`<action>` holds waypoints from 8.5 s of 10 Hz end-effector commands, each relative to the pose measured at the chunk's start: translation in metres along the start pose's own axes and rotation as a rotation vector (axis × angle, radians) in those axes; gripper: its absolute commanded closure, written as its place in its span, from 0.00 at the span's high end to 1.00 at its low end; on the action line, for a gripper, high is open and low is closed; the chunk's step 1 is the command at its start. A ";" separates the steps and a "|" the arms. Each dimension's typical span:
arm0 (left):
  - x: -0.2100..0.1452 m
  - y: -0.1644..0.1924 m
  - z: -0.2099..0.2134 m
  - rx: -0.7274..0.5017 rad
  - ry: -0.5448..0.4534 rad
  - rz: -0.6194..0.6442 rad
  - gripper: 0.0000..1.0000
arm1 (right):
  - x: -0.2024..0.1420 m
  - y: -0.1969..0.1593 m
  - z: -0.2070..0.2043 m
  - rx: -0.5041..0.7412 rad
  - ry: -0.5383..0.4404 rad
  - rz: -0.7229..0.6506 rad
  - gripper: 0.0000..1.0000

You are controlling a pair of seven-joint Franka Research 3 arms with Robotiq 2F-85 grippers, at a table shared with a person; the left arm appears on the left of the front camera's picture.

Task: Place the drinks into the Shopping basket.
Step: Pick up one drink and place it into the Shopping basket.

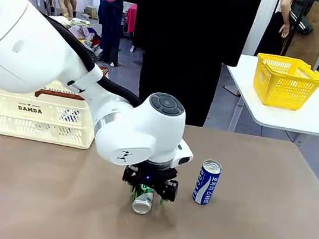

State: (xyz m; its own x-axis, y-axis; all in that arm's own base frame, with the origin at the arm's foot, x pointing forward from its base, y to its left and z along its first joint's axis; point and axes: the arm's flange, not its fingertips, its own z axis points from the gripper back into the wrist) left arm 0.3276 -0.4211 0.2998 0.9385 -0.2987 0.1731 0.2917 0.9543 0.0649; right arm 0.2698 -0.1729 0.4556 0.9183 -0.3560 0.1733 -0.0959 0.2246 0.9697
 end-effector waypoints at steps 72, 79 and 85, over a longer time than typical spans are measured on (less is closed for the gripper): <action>0.154 0.386 0.102 -0.114 0.028 0.339 1.00 | 0.002 0.002 0.000 0.021 -0.010 0.014 1.00; 0.058 0.397 0.269 -0.618 -0.012 0.380 1.00 | 0.002 0.002 0.000 0.021 -0.010 0.014 1.00; -0.021 0.450 0.204 -1.196 0.046 0.303 1.00 | 0.002 0.002 0.000 0.021 -0.010 0.014 1.00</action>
State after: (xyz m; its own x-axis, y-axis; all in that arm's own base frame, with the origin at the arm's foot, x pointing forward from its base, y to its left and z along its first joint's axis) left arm 0.4014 0.0059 0.5380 0.9937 -0.1121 -0.0014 0.0526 0.4774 -0.8771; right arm 0.2698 -0.1732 0.4552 0.9182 -0.3568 0.1721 -0.0947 0.2241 0.9700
